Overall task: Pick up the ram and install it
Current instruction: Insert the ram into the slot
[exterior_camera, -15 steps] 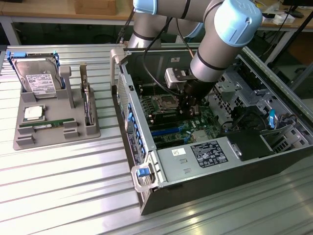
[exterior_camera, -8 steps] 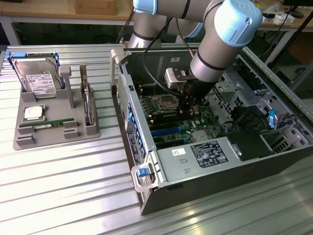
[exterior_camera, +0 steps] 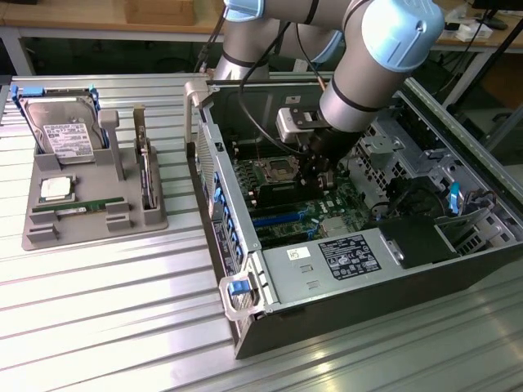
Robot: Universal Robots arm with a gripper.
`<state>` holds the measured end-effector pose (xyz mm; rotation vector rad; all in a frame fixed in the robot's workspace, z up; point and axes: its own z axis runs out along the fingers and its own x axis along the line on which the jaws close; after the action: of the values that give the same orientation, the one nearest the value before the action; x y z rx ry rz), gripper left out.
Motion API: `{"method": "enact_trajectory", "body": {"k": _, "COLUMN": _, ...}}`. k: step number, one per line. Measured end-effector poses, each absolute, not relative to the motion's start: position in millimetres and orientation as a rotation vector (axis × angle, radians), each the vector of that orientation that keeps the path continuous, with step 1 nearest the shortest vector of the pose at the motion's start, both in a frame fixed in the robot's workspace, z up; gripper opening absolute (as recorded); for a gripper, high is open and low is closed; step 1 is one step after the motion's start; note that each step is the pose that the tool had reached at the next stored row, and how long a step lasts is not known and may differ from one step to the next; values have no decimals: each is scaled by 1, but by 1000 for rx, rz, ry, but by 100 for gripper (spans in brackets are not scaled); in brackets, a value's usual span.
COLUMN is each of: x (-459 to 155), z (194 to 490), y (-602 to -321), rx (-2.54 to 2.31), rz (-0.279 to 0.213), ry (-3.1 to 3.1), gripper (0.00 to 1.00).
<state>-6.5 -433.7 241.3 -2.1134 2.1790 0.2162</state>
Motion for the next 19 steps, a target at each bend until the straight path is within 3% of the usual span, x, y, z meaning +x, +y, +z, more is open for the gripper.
{"method": "enact_trajectory", "body": {"k": 11, "x": -6, "z": 241, "y": -433, "rx": -2173, "rz": 215, "ry": 2130, "gripper": 13}}
{"method": "enact_trajectory", "body": {"k": 13, "x": -7, "z": 241, "y": -433, "rx": -2176, "rz": 209, "ry": 2133, "gripper": 13}}
{"method": "enact_trajectory", "body": {"k": 14, "x": -7, "z": 241, "y": -433, "rx": -2194, "rz": 173, "ry": 2152, "gripper": 13}}
{"method": "enact_trajectory", "body": {"k": 19, "x": -7, "z": 241, "y": -433, "rx": -2195, "rz": 173, "ry": 2152, "gripper": 13}}
